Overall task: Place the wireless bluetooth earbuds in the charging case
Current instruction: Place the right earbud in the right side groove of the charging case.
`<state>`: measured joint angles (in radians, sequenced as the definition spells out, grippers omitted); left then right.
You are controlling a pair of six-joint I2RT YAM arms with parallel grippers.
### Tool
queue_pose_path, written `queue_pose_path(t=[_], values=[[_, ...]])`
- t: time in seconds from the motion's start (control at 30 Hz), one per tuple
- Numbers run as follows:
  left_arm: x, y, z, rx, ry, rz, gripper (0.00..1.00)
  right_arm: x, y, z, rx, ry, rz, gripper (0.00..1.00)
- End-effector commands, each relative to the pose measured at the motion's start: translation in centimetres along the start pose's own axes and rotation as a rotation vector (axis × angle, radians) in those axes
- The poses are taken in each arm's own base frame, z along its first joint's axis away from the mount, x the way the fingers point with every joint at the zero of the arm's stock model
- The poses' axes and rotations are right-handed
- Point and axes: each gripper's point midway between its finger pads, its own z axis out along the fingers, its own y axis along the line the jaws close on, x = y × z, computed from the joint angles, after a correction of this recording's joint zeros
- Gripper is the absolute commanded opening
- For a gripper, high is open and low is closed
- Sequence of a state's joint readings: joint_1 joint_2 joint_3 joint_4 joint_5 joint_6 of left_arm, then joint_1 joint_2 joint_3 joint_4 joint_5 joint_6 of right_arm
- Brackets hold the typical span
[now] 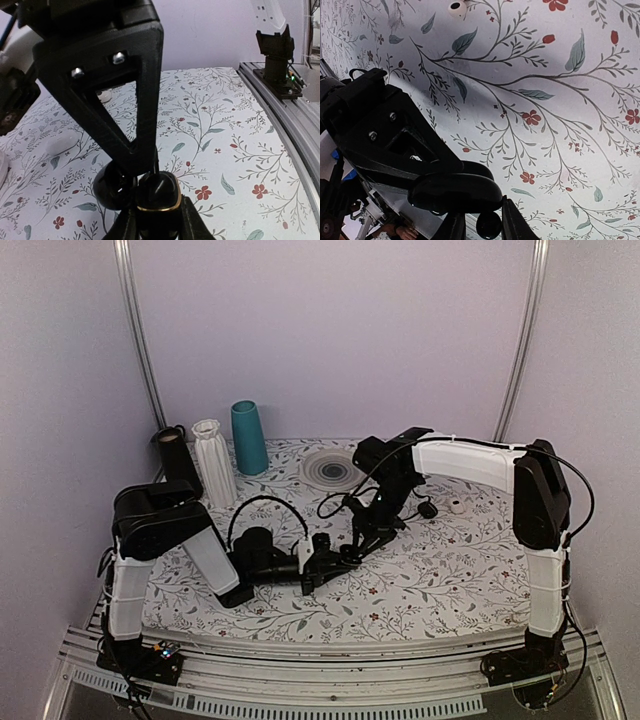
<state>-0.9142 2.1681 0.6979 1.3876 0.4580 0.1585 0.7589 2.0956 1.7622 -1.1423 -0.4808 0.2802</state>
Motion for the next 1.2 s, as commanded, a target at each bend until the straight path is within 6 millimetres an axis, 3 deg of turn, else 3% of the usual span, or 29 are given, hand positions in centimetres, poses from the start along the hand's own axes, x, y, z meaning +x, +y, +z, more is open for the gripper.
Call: queue_pose_path(t=[0.0, 1.17], values=[[-4.2, -0.7, 0.9, 0.044, -0.157, 0.064, 0.0, -2.5, 1.6, -1.0, -0.022, -0.124, -0.041, 0.25], [-3.1, 0.1, 1.3, 0.006, -0.148, 0.01, 0.0, -1.5, 2.9, -2.5, -0.015, -0.193, -0.021, 0.29]])
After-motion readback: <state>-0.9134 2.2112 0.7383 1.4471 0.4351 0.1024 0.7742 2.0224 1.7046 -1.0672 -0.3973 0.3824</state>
